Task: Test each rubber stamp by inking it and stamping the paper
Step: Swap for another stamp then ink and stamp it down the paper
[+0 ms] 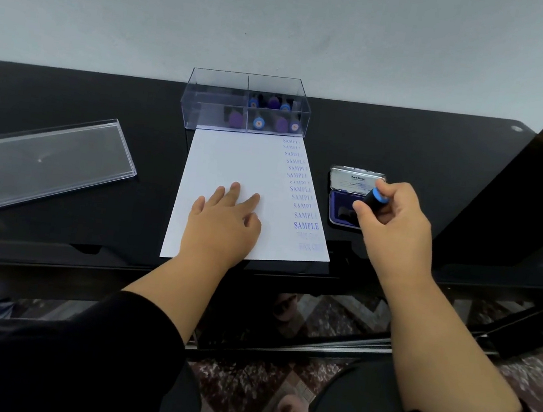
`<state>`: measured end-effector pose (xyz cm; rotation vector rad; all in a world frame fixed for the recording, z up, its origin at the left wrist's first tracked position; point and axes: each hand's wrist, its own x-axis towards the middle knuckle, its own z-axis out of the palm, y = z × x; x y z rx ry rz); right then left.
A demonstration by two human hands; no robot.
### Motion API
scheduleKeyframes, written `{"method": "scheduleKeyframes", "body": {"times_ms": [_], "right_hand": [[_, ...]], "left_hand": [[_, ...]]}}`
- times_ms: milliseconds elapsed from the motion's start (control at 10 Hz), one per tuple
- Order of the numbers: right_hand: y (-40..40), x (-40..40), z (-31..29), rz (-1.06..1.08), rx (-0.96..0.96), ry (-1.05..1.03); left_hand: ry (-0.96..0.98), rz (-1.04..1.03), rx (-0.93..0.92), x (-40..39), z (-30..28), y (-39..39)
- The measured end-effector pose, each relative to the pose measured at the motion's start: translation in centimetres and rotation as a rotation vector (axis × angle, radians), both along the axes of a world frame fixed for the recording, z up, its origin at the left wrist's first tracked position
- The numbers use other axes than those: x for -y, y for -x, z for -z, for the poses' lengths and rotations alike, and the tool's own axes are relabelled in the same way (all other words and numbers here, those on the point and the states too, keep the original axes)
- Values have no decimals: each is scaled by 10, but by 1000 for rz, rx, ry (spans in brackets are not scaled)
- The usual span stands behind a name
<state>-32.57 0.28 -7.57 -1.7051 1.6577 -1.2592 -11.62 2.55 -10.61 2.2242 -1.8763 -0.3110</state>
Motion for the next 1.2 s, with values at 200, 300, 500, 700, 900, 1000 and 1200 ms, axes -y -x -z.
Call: {"method": "scheduleKeyframes", "body": {"times_ms": [200, 300, 500, 700, 900, 1000, 1200], "right_hand": [[1, 0, 0, -1, 0, -4], [1, 0, 0, 2, -2, -5], [1, 1, 0, 3, -6, -20], [1, 2, 1, 4, 9, -21], [3, 6, -4, 33, -1, -12], [5, 15, -8, 66, -49, 4], [-1, 30, -5, 75, -163, -37]], "left_hand": [[-1, -1, 4, 0, 0, 0], [2, 0, 3, 0, 0, 0], [-2, -2, -4, 0, 0, 0], [-1, -6, -2, 0, -1, 0], [2, -7, -2, 0, 0, 0], [-6, 0, -2, 1, 0, 0], [-3, 3, 7, 0, 0, -1]]}}
